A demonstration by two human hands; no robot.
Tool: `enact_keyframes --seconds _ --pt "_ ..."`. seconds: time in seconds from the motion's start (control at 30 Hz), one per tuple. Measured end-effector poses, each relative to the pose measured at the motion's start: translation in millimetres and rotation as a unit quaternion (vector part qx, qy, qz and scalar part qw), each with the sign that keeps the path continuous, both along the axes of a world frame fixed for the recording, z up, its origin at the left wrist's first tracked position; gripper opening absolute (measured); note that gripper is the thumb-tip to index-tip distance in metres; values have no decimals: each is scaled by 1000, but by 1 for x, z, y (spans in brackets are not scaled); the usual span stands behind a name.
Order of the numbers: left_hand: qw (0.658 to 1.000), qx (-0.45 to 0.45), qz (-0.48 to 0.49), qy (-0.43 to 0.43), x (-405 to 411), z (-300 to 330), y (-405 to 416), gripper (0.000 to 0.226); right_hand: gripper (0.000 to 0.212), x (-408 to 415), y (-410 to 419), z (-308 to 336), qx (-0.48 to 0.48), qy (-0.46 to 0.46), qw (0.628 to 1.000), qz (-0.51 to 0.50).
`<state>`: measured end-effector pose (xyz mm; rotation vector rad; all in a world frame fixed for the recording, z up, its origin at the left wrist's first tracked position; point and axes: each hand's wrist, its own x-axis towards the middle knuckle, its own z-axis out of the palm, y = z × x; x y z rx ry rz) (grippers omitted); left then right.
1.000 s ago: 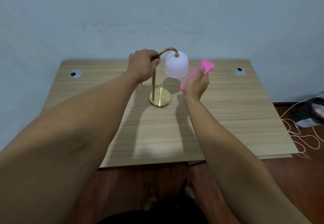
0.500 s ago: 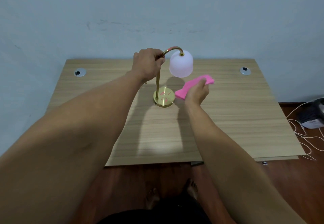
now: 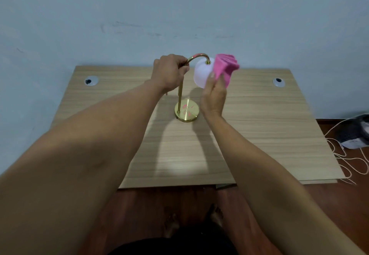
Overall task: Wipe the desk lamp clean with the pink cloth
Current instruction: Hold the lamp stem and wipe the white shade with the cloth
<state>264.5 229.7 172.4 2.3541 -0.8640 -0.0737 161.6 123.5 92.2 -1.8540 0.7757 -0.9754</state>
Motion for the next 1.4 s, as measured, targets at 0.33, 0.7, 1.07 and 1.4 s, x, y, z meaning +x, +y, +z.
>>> enact_keyframes --seconds 0.33,0.7,1.07,1.4 --pt "1000 8 -15 -4 4 4 2 20 56 12 -27 4 -581 312 734 159" --pt "999 13 -21 -21 10 -1 0 17 61 -15 -51 -13 -683 382 580 227" --pt "1000 6 -14 -5 7 -1 2 17 43 -71 -75 -28 -572 369 703 209" --pt "1000 0 -1 4 6 -4 0 18 28 -54 -104 16 356 34 931 -73"
